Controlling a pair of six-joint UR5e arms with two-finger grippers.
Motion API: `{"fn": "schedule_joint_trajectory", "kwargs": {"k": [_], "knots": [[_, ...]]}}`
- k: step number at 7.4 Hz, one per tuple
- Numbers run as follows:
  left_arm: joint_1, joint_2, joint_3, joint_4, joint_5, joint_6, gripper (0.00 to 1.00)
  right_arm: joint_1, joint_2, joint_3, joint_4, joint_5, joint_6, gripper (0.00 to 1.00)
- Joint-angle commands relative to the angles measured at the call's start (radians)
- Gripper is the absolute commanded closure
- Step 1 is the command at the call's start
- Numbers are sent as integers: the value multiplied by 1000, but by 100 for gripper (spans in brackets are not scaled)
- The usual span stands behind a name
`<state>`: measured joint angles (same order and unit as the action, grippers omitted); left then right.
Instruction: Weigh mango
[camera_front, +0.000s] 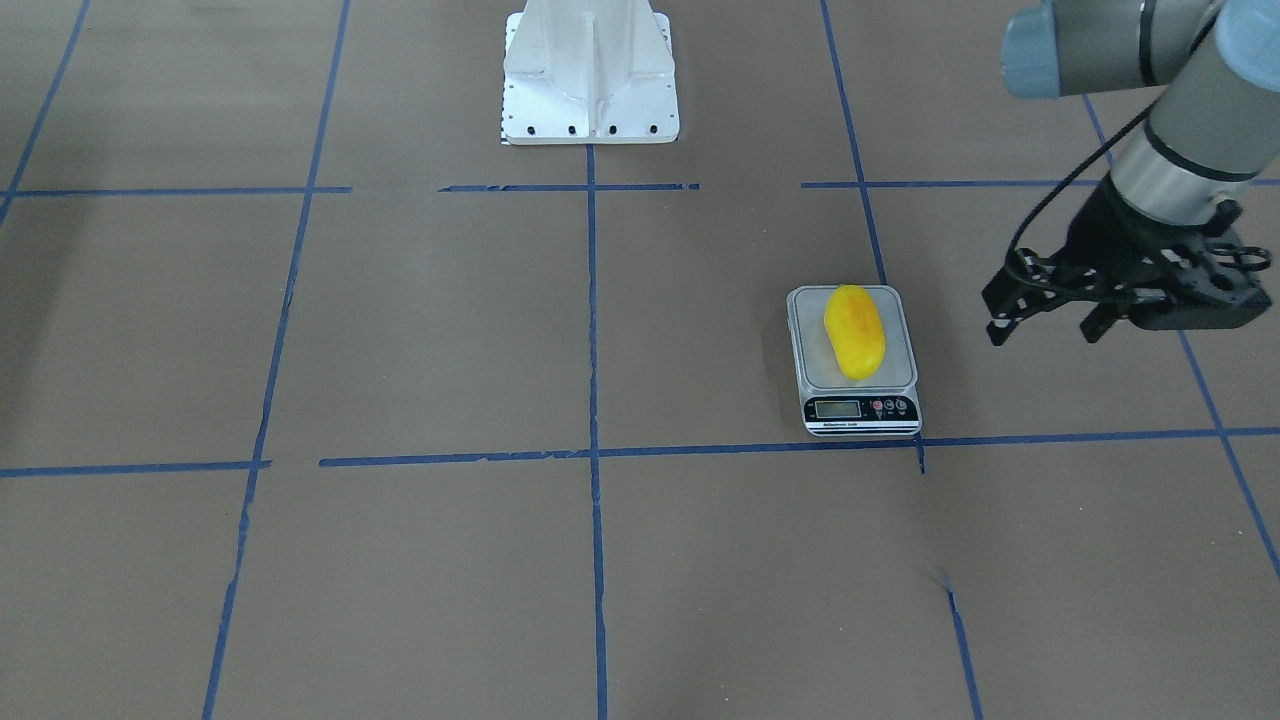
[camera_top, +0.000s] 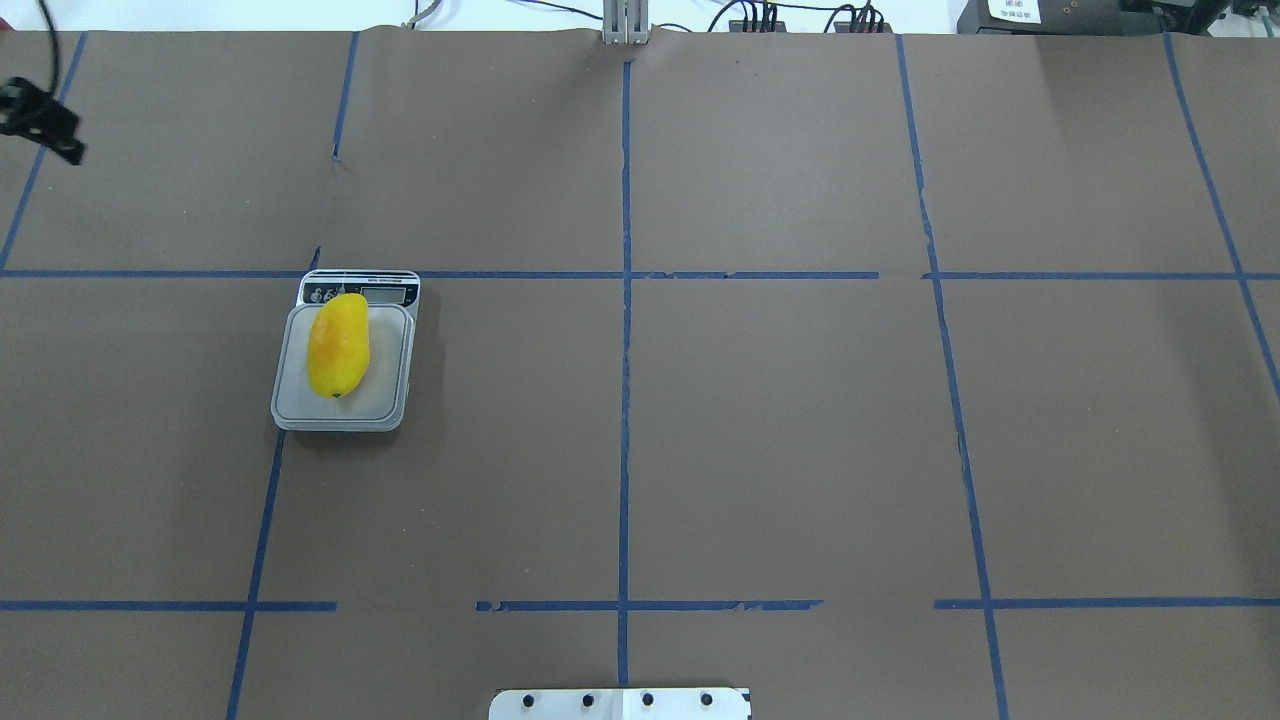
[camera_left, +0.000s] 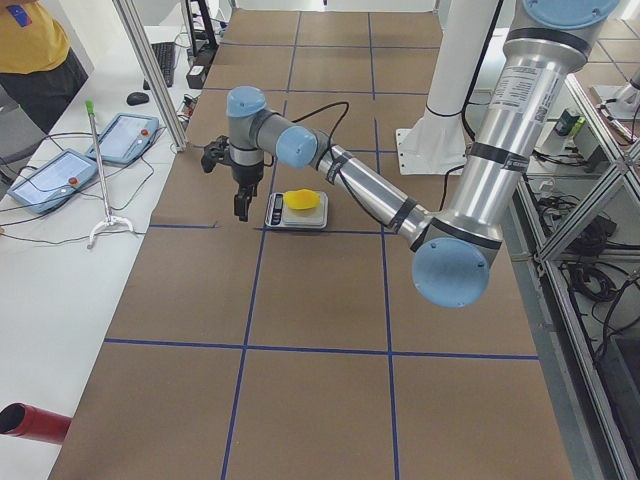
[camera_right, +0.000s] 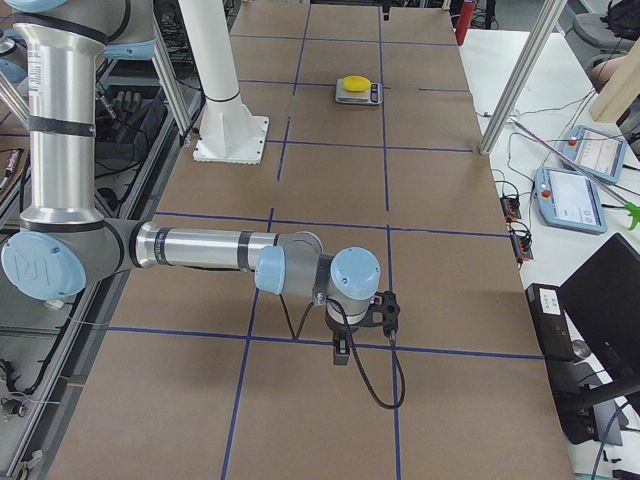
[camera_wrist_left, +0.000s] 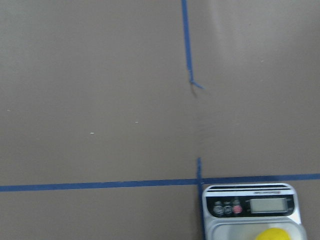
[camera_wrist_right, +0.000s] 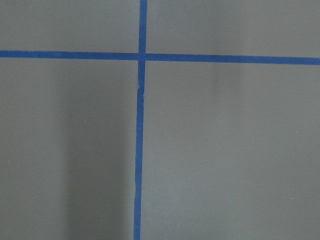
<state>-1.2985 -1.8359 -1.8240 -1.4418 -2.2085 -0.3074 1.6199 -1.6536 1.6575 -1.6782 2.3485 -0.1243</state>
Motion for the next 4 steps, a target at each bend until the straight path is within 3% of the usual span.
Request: {"fn": "schedule_joint_trajectory", "kwargs": {"k": [1, 2, 4], "knots": [[-244, 108, 172, -2, -149, 442, 0, 0, 0, -1, 0, 0, 0, 0], [-340, 109, 268, 4, -149, 544, 0, 0, 0, -1, 0, 0, 0, 0], [-374, 205, 226, 1, -154, 551, 0, 0, 0, -1, 0, 0, 0, 0]]}}
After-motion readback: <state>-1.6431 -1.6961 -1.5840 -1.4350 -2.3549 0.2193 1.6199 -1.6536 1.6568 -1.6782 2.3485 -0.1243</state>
